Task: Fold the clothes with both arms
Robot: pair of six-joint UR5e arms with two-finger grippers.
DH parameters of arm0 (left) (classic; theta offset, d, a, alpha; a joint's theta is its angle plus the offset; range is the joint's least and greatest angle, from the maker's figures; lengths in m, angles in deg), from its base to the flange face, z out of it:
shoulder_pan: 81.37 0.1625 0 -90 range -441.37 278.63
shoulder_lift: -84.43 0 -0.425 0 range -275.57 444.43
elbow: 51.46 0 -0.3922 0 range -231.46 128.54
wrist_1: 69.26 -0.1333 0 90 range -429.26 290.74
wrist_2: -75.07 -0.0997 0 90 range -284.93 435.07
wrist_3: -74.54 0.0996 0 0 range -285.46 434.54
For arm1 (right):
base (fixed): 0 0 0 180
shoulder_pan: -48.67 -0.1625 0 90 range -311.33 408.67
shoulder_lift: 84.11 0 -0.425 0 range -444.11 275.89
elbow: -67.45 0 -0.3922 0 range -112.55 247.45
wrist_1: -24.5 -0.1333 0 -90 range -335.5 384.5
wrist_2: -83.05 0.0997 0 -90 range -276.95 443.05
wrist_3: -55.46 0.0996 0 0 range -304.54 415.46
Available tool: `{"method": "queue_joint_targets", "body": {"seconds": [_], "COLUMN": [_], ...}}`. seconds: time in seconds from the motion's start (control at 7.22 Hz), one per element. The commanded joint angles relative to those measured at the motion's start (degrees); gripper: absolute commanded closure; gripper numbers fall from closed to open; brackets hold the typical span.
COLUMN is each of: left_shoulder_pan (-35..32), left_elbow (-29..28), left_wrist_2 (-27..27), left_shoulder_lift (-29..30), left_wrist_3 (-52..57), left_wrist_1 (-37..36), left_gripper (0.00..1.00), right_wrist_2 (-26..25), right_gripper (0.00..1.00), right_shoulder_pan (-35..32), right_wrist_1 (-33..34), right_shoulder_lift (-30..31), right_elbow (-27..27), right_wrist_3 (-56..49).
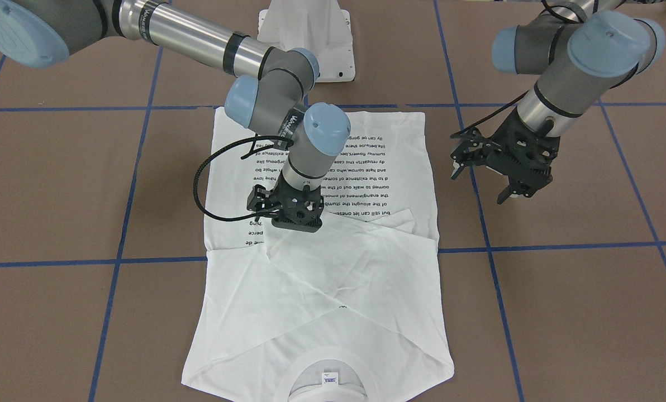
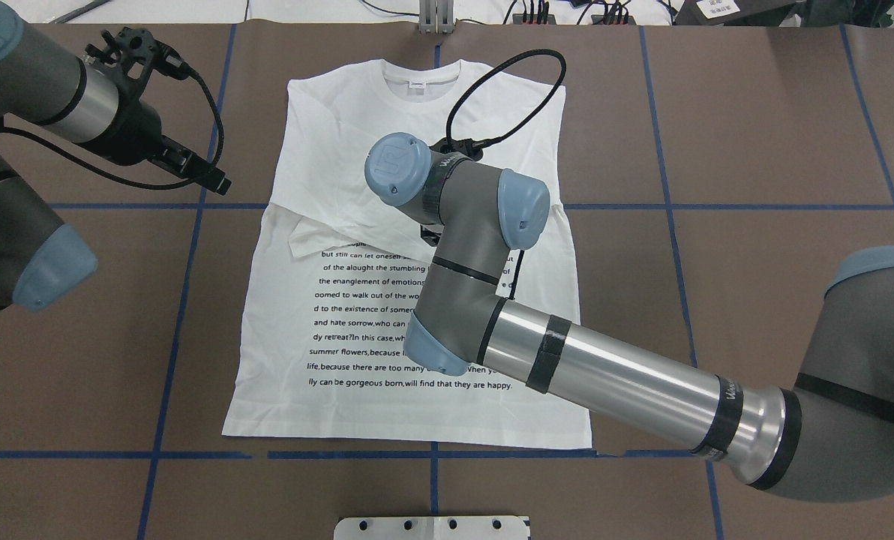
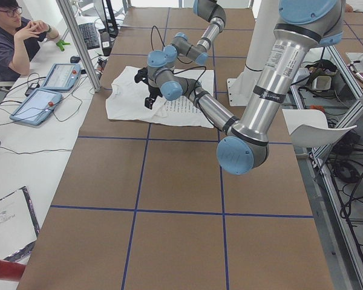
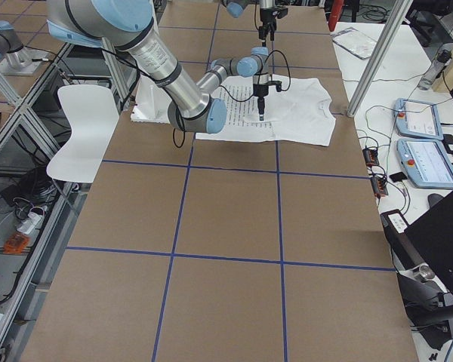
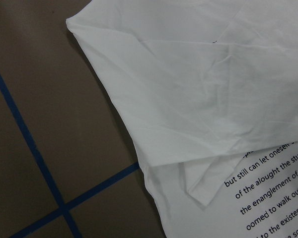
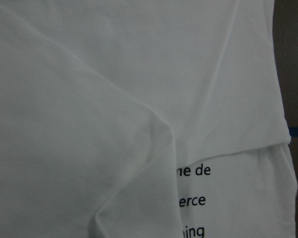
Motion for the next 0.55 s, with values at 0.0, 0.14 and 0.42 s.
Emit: {"method": "queue_joint_targets", "body": {"seconds": [0.0, 0.14, 0.42], "left_shoulder_pan": [0.0, 0.0, 0.1], "left_elbow": [0.0, 0.0, 0.0], "left_wrist_2": [0.0, 0.0, 0.0], "left_shoulder_lift": [0.0, 0.0, 0.0], "left_wrist_3": [0.0, 0.0, -0.2], "left_wrist_1": [0.0, 0.0, 0.0], "left_gripper": [0.00, 0.00, 0.00], "right_wrist_2": [-1.2, -2.3, -3.4], "right_gripper": [0.00, 0.00, 0.00], "right_shoulder_pan": [-1.2, -2.0, -4.1], "right_wrist_1": [9.1, 10.3, 10.5], "right_shoulder_lift": [2.3, 8.1, 18.7], "right_elbow": [-4.3, -10.1, -21.7], "right_wrist_3": [-7.9, -10.9, -18.0]}}
